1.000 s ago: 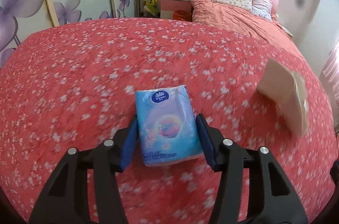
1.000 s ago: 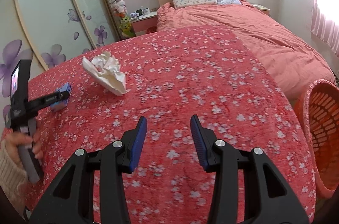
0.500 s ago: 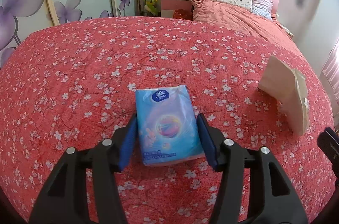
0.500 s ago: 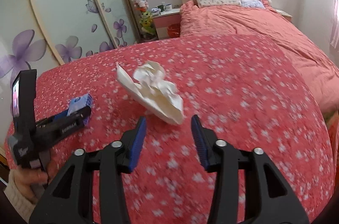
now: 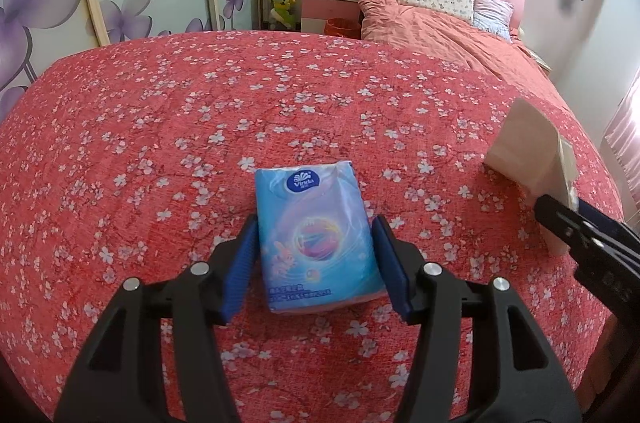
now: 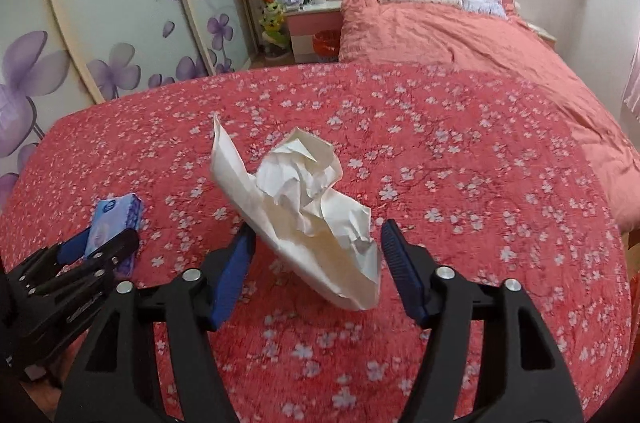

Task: Collect trash
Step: 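Grasp the blue tissue pack with the left tool while the right tool grasps the crumpled tissues, then carry the tissue pack and crumpled tissues over the orange basket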

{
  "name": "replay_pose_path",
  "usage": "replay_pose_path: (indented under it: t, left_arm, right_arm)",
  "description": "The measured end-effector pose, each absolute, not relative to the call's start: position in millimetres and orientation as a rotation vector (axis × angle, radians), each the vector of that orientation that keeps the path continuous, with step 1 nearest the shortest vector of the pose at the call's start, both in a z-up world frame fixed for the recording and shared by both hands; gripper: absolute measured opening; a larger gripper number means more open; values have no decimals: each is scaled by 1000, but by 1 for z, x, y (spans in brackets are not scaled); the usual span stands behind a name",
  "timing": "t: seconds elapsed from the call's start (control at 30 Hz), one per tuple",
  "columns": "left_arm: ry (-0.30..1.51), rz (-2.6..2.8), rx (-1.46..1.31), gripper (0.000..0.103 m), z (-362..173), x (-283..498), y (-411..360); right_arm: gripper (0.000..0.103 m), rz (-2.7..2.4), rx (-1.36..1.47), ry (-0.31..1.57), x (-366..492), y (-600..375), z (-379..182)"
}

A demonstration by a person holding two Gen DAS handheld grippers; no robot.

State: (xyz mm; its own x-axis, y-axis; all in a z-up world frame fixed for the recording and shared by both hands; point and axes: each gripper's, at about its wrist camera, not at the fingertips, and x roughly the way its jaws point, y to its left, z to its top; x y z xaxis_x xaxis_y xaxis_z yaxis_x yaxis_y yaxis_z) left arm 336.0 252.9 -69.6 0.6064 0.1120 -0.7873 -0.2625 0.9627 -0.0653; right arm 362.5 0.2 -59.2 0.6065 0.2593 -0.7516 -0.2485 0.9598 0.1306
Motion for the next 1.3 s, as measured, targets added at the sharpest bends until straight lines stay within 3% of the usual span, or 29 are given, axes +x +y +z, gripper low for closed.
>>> replay_pose_path:
  t: [0.17, 0.3, 0.83, 1.3]
  left_arm:
    - [895, 218, -181, 56, -69, 336, 252]
    - [896, 220, -177, 56, -69, 337, 252]
    - [859, 191, -252, 51, -64, 312, 258]
    - [817, 44, -162, 51, -25, 280, 167]
  right_arm:
    - [33, 290, 52, 869, 358, -10, -60]
    - [25, 286, 87, 869, 350, -24, -59]
    - [22, 193, 120, 781, 285, -105, -32]
    - [22, 92, 213, 653, 220, -185, 5]
